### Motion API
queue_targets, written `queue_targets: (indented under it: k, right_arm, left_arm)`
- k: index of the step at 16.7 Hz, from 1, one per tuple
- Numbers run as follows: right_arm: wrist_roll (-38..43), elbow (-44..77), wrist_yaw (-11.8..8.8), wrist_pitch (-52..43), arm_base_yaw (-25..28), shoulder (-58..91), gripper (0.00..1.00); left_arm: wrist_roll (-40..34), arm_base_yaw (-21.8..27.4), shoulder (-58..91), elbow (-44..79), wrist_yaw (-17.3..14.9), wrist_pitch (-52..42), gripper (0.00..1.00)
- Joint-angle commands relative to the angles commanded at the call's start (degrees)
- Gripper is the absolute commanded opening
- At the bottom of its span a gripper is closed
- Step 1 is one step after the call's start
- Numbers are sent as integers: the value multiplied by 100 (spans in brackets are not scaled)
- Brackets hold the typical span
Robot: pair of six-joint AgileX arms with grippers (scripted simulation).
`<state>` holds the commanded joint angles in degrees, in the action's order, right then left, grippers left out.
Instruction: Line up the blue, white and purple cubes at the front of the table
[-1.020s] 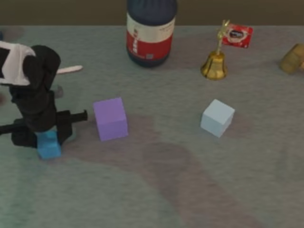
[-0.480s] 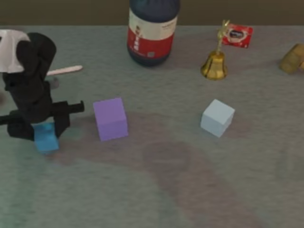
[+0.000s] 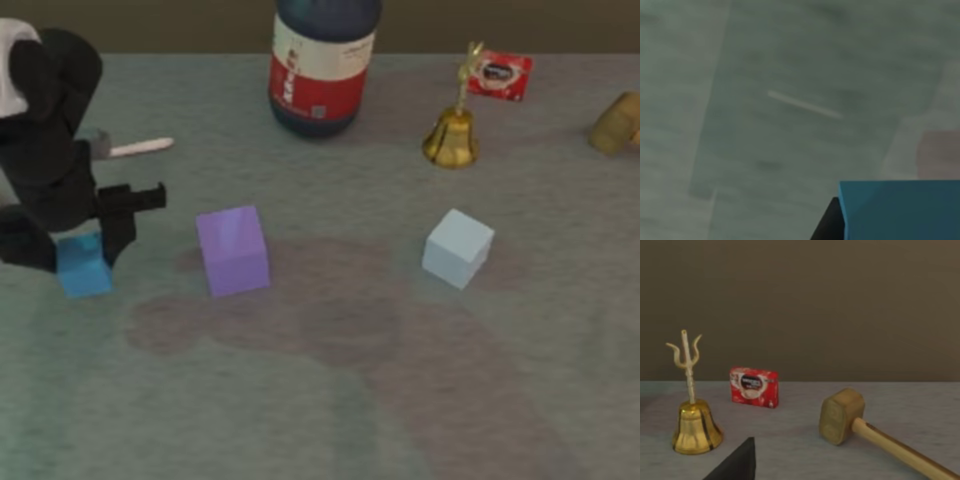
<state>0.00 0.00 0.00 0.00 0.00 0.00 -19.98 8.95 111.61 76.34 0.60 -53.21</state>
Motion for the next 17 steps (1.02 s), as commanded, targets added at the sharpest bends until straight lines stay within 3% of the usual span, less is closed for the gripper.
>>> queue_targets:
  k: [2,5,14,17]
  right_arm:
    - [0,0,0,0,0,0,100]
    - [0,0,0,0,0,0,100]
    - [0,0,0,0,0,0,100]
    - [0,0,0,0,0,0,100]
  left_arm:
    - [-66,79,56,78,1,-40,0]
    - [-515,644,393,616,7,-287,0]
    - [-2822,3831,1880,3208,14,-1487,0]
    - [-3363,4541,2137,3801,29,-1716,0]
